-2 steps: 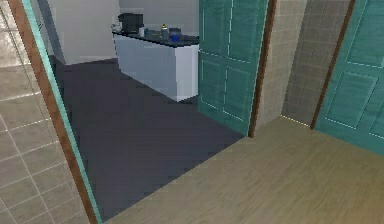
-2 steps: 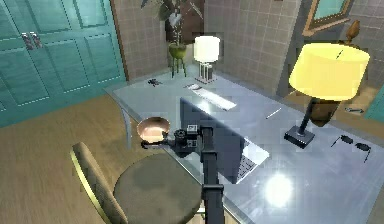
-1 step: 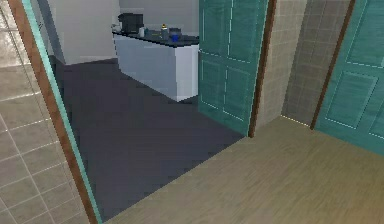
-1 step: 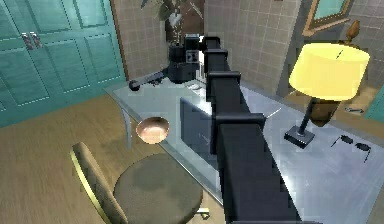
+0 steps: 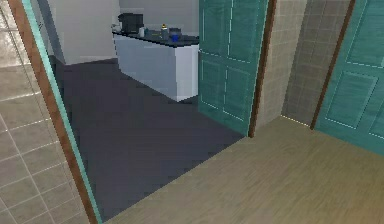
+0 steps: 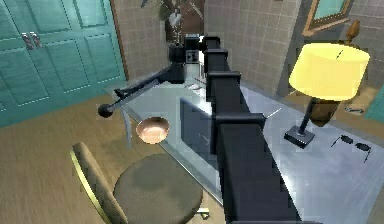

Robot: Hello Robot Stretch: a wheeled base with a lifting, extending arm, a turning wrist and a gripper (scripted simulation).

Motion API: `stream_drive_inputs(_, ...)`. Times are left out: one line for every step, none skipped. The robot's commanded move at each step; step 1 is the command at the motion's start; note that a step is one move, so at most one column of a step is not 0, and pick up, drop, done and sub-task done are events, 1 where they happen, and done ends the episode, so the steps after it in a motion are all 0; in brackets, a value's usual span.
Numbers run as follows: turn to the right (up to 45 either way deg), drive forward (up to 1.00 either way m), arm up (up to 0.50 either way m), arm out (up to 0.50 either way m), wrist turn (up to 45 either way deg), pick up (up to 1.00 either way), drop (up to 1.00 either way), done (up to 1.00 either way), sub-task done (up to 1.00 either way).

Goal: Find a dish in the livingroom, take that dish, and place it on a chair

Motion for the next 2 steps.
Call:
stream_drive_inputs(0.0,0.00,0.00,0.00,-45.0,0.00,0.00,0.00,0.00)
stream_drive_inputs(0.0,0.00,0.00,-0.38,0.0,0.00,0.00,0.00,0.00)
